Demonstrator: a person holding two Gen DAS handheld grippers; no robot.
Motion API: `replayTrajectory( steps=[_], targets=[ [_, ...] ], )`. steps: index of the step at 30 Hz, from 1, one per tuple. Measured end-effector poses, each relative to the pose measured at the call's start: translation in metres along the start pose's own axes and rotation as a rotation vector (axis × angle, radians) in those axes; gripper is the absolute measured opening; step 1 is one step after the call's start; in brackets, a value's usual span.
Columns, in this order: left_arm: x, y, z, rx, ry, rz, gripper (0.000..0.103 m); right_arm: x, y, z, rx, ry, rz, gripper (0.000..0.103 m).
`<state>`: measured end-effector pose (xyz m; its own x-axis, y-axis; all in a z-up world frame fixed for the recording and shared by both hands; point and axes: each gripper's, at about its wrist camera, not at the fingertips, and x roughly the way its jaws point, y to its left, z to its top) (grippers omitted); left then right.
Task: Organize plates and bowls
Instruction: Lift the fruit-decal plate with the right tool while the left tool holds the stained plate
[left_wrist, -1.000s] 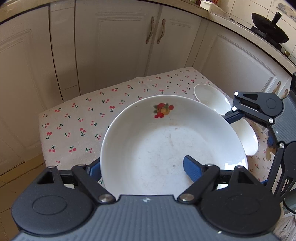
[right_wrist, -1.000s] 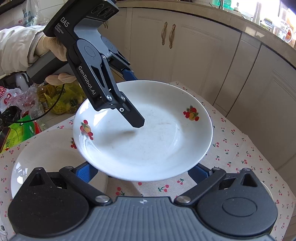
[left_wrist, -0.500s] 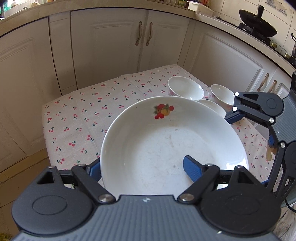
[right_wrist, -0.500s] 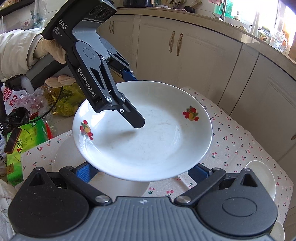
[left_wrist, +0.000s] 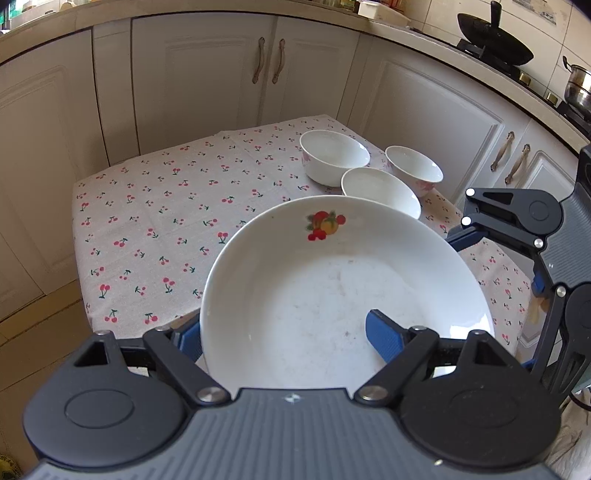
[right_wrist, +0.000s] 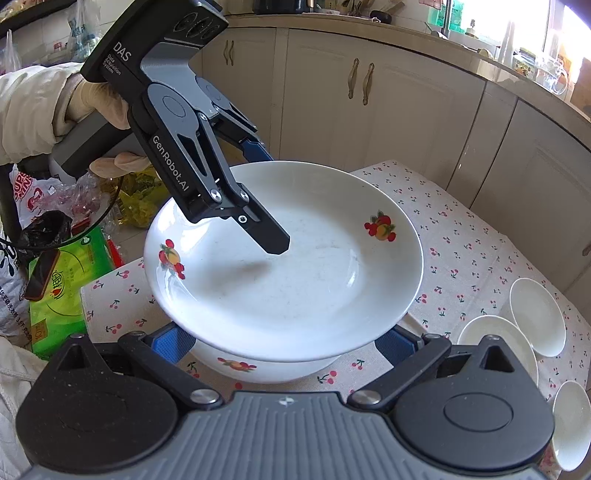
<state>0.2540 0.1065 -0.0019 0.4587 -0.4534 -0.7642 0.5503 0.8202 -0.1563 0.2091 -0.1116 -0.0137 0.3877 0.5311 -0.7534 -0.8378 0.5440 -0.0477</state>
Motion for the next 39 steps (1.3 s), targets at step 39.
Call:
replayTrajectory(
  steps=[39],
  targets=[
    [0.039, 0.006, -0.032, -0.048, 0.118, -0.046, 0.087, 0.026, 0.009, -0.027, 0.043, 0.097, 0.016, 0.103]
  ],
)
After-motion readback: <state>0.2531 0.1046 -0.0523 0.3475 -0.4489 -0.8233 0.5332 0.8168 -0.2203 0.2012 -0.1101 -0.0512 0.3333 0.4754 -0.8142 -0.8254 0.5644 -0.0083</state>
